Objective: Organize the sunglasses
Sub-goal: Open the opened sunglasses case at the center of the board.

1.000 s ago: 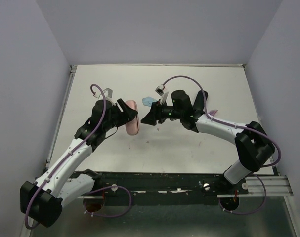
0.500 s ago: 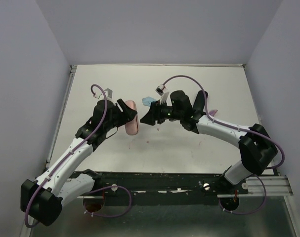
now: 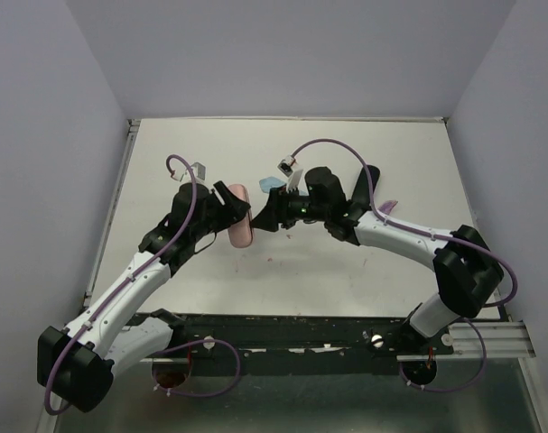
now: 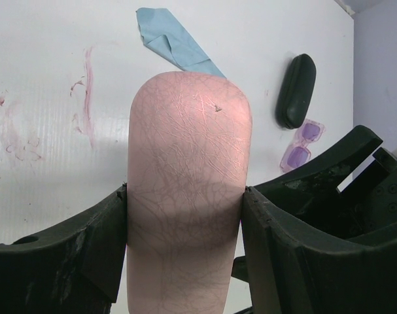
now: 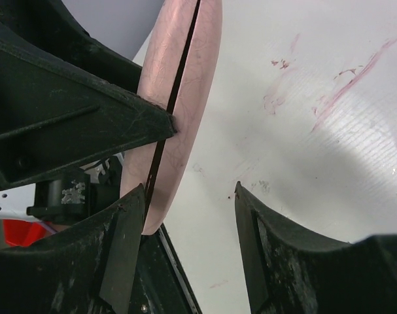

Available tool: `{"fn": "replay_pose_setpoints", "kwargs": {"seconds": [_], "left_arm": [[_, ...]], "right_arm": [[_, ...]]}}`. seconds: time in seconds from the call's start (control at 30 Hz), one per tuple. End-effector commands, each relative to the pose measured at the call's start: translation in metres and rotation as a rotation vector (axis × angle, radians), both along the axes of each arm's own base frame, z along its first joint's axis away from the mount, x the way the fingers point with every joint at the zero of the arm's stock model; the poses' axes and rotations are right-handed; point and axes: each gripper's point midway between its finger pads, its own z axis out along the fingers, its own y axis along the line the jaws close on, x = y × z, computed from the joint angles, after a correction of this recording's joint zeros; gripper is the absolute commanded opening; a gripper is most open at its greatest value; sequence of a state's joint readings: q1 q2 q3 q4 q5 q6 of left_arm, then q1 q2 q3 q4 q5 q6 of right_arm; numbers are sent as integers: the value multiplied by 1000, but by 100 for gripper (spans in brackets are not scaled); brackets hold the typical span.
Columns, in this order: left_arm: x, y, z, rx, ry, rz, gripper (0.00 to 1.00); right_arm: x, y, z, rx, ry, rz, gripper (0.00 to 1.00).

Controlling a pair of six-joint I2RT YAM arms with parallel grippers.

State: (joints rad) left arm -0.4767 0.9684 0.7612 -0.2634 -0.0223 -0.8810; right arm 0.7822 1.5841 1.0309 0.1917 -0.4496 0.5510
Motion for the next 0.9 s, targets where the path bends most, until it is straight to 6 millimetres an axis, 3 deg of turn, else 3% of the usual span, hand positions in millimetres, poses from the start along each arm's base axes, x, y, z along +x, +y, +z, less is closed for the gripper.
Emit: {"fn": "replay_pose_setpoints", "kwargs": {"seconds": [0.0,0.17,0.27,0.4,0.57,0.6,0.67,0.73,0.87], "left_arm": [[3,-3,24,-36,-59,9,0],[-9,-15,36,-100,-87,-71,0],[-16,-20,41,-136,-104,-110,0],[-26,-28,45,-172,-116,-172,0],[-37,-40,54,-208,-147,-267,0],[-39,-43,56,-219,-164,-295,0],[-41,-44,59,-219,-174,-311,0],[-41,-39,56,-198,-176,-294,0],[-41,-26,45,-106,-151,-254,0]], "right_arm": [[7,6,-10,-27,24,-38,65],[28,-9,-42,-133,54,-198,61],[28,-9,-45,-131,55,-199,60],[26,-1,-43,-94,35,-156,57],[-6,25,-17,67,-4,103,55],[-10,27,-11,101,-21,132,48],[-14,26,-3,134,-35,148,25],[-10,21,0,119,-54,101,10],[10,-1,-2,43,-61,-50,1]]}}
